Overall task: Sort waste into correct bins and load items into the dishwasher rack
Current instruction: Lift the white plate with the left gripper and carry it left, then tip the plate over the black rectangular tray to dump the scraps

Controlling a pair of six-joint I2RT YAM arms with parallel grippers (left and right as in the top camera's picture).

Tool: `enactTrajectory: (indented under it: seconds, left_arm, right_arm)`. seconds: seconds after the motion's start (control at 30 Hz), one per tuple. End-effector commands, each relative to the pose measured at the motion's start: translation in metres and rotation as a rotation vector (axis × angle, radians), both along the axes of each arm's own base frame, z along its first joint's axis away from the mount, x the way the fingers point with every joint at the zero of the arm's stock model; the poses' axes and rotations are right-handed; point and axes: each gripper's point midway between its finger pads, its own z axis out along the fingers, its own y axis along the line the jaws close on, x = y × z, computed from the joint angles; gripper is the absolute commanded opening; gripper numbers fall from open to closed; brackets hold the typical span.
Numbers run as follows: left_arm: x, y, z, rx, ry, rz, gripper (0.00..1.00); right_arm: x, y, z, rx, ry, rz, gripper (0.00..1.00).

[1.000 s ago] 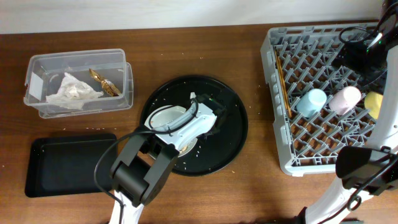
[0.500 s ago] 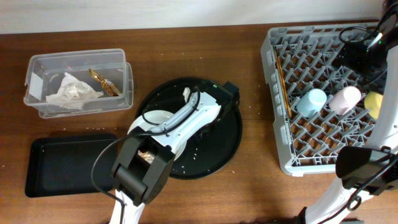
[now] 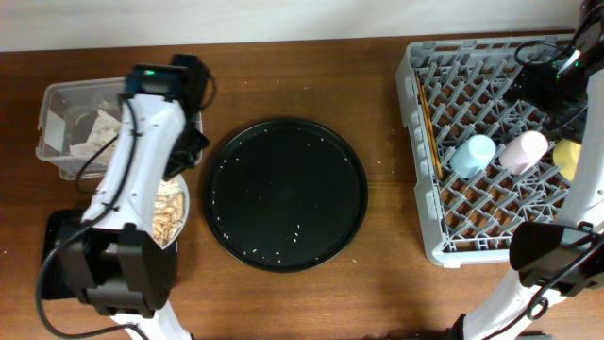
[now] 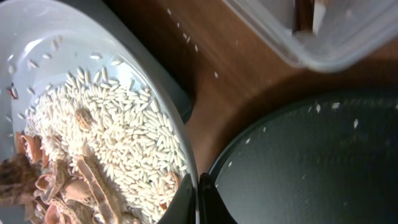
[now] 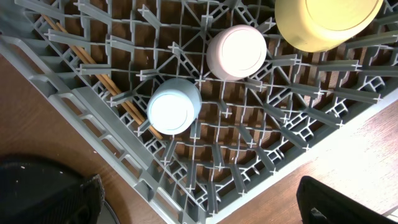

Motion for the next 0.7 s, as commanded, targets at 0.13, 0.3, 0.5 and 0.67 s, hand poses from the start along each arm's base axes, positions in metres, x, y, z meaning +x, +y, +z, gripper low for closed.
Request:
enactTrajectory:
  seconds: [0.13,0.3,0.5,0.67]
  left_arm:
    - [0.013,0.053,0.004,-0.256,-0.091,0.051,0.01]
    - [0.011,0.063,0.005,-0.418,-0.117,0.045,0.01]
    - [0.006,0.057,-0.001,-0.496,-0.104,0.01,0.01]
    - [-0.004,0.054,-0.026,-0.571,-0.07,-0.016,0.01]
  right_arm:
    - [-0.002,0.002,0.005,-0.003,-0.009,-0.003,0.98]
    - [-0.002,0.002,0.005,-0.003,-0.009,-0.003,0.98]
    - [-0.002,0.002,0.005,-0.003,-0.009,-0.003,0.98]
    - [-0.002,0.002,0.005,-0.003,-0.009,-0.003,0.98]
